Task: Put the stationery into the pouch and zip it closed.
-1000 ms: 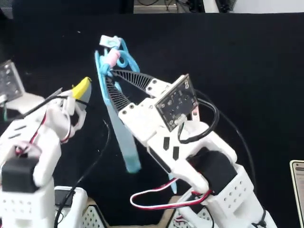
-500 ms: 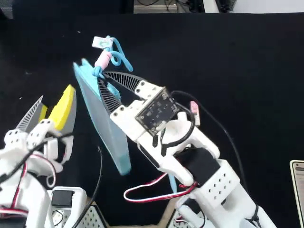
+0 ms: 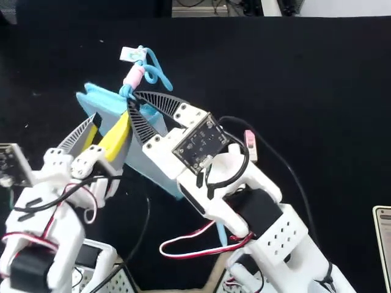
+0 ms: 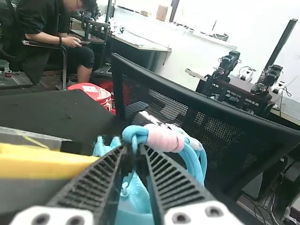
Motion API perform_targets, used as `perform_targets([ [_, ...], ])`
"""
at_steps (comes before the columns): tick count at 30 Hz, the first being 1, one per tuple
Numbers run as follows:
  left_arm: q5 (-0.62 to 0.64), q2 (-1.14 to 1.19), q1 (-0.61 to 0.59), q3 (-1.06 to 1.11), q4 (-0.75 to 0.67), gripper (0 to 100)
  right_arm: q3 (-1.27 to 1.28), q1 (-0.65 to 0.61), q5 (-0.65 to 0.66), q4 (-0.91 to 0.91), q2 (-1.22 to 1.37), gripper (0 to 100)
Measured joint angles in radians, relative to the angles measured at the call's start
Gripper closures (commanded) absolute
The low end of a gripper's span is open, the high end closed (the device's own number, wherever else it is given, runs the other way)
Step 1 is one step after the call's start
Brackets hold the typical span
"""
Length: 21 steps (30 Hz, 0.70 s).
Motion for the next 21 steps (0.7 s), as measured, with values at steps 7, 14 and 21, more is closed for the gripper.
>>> perform_targets([
  [7,-0.006,0.000,-0.018,0.106,-0.097,77,0.000,0.000,-0.002,0.014,-0.003,98.8],
  [14,-0.008,0.000,-0.097,0.121,-0.112,77,-0.005,0.055,0.000,0.023,-0.002,98.8],
  [21,-0.009,0.003,-0.175,0.158,-0.127,77,-0.103,0.069,0.000,0.155,-0.002,98.8],
])
